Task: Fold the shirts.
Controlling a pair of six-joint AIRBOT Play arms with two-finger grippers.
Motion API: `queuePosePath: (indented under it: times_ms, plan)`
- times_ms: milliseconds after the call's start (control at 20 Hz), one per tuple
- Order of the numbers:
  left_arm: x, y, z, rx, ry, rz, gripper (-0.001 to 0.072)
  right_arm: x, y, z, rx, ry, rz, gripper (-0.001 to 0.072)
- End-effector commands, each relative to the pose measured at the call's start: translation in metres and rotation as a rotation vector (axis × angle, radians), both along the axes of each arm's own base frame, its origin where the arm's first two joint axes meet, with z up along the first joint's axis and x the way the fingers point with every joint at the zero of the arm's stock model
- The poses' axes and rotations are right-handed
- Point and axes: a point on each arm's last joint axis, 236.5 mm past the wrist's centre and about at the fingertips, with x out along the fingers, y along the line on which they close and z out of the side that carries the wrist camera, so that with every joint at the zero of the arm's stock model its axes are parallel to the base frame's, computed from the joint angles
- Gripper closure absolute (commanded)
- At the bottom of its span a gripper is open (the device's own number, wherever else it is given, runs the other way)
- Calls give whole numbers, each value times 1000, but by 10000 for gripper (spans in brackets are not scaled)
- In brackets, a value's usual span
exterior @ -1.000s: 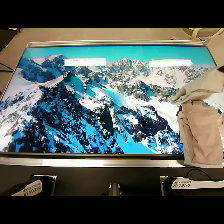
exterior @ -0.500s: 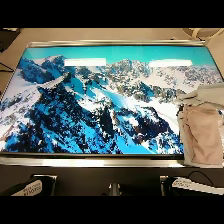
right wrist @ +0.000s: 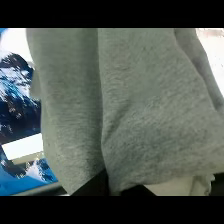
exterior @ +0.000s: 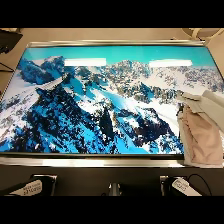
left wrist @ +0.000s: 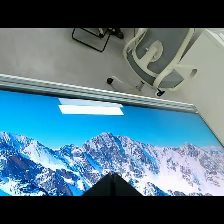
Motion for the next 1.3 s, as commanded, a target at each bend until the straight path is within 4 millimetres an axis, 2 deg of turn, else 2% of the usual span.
queuePosePath:
  times_ms: [0,150,300,450,550,600,650,700,750,800,900,950,1000,1050,1100,1150,1200,1250]
  plan:
    - [11,4,-14,-6,26,4,685,-69,-6,-38,-80,250,-22,692]
    - [12,4,-16,-7,28,4,685,-102,-8,-58,-103,380,8,692]
    - [12,4,-16,-7,28,4,685,-111,1,-77,-51,427,20,692]
    - [11,4,-16,-7,29,4,685,-128,9,-99,-5,511,37,692]
    - [11,4,-15,-7,28,3,685,-131,12,-111,10,527,42,690]
    - [11,3,-15,-8,28,3,685,-130,10,-115,2,523,38,617]
    - [10,3,-15,-7,27,2,685,-127,6,-116,-16,508,37,412]
    - [10,3,-15,-7,28,0,685,-122,0,-116,-41,489,39,158]
    - [9,2,-14,-6,28,-4,685,-116,-11,-114,-92,461,69,25]
    - [7,0,-13,-8,29,-8,685,-110,-22,-106,-146,433,92,27]
    - [3,-5,-5,-12,16,-14,685,-80,-63,-70,-339,307,78,45]
    - [1,-9,0,-10,4,-19,686,-53,-84,-36,-462,179,57,47]
    - [0,-14,5,-3,-9,-27,686,-20,-101,8,-584,12,36,76]
    - [1,-17,9,30,-23,-22,687,9,-107,52,-688,-136,32,105]
    - [6,-14,4,94,-12,22,688,40,-102,95,-779,-277,58,105]
    - [14,-4,-10,211,29,109,688,69,-84,121,-824,-377,109,105]
    - [19,8,-27,327,81,193,688,99,-56,132,-827,-446,191,105]
    - [20,20,-45,434,140,267,688,125,-22,125,-789,-475,278,105]
